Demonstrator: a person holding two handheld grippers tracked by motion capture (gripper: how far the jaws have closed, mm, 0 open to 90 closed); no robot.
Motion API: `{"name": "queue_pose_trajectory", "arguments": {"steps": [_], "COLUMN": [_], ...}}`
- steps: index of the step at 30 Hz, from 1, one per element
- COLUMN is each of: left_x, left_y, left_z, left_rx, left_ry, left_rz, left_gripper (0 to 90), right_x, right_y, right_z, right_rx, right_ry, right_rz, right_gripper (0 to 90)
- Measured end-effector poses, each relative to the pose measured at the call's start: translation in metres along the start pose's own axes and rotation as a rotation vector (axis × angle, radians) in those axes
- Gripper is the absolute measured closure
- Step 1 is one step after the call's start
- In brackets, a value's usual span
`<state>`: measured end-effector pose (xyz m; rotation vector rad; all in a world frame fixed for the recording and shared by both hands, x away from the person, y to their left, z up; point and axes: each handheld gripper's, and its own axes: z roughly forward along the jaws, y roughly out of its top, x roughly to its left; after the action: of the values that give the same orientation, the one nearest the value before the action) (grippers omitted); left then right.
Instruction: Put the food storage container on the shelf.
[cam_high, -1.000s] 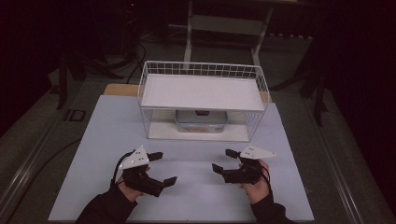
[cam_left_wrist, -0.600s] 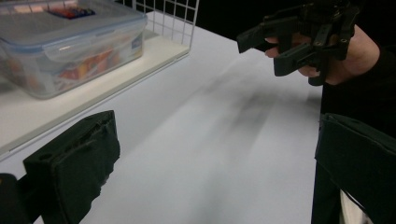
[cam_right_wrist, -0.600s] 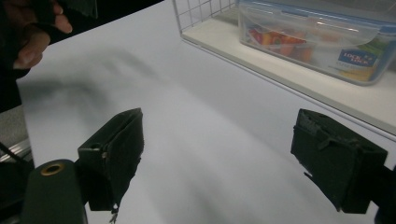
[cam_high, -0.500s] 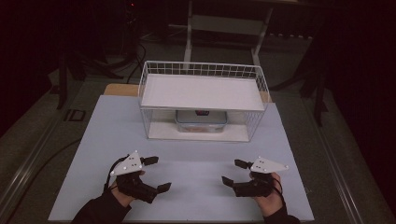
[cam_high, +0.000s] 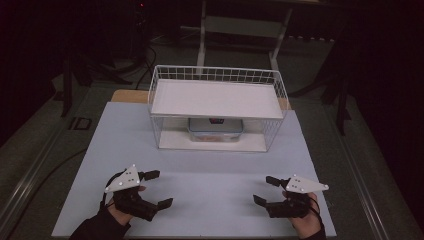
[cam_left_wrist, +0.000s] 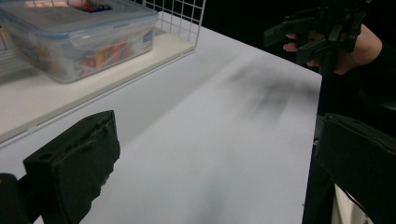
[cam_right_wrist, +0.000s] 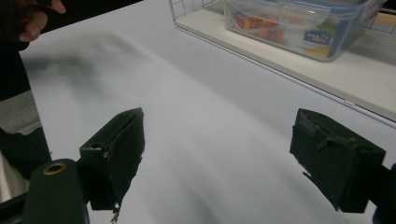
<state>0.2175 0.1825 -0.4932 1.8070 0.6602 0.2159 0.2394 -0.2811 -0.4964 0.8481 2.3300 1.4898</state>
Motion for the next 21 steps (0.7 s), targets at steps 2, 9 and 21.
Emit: {"name": "queue_pose_trajectory", "arguments": {"steps": [2,9,21], "left_x": [0.001,0.001,0.004], "left_y": [-0.004,-0.012,-0.013], "left_z": [-0.002,-0.004,-0.001], "left_rx": [0.006,0.008,-0.025], "left_ry": [0.002,-0.005,-0.004], "left_rz": [0.001,-0.001,-0.015], "left_gripper": [0.0,0.0,0.0], "right_x": [-0.003,-0.005,-0.018], "right_y": [-0.003,-0.008,-0.014], "right_z": [-0.003,-0.01,-0.002], "right_rx": [0.004,0.022,0.017], "right_ry": [0.005,0.024,0.074], "right_rz": [0.002,0.003,0.041], "right_gripper": [17.4,17.1,17.8]}}
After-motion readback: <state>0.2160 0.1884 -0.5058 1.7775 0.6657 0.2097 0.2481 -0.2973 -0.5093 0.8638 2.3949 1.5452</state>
